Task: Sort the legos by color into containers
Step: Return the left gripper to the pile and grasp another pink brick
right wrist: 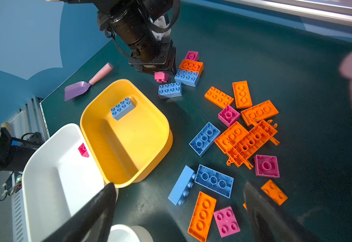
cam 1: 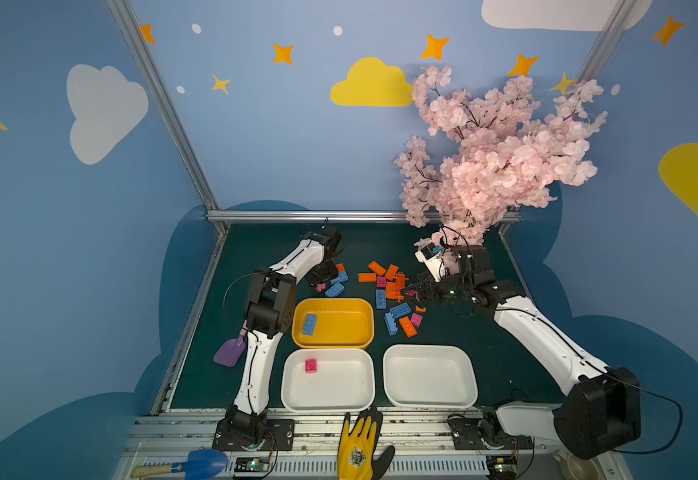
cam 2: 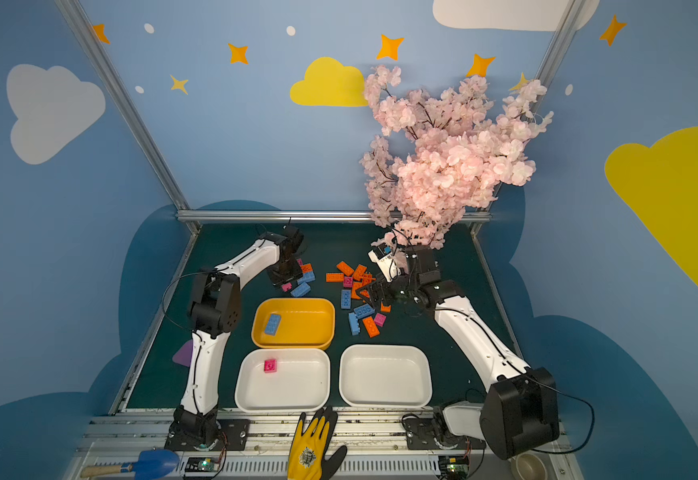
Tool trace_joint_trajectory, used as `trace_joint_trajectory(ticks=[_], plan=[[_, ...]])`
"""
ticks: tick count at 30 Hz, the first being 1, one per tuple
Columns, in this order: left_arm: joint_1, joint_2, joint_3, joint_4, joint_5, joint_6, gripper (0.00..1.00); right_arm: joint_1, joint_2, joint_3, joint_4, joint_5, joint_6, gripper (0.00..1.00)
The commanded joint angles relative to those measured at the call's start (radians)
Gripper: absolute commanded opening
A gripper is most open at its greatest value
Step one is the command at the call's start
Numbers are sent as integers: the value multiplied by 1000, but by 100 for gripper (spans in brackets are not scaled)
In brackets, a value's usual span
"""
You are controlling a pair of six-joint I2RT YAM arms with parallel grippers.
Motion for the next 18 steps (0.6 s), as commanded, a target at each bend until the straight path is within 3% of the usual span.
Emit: trace_joint_trajectory(ticks=[1,8,15,18], plan=[[5,18,19,-41,-10,-27,55,-8,-6,1,0,0,2,94],[3,21,-2,-36,-4,-20,50,-14,0,3,3,-8,7,94],[7,6,-37,-39,-13,11,34,-16,-7,-3,7,-6,14,94],[16,-4,-38,-46,-12,27,32,-16,-11,-10,10,-6,16,94]])
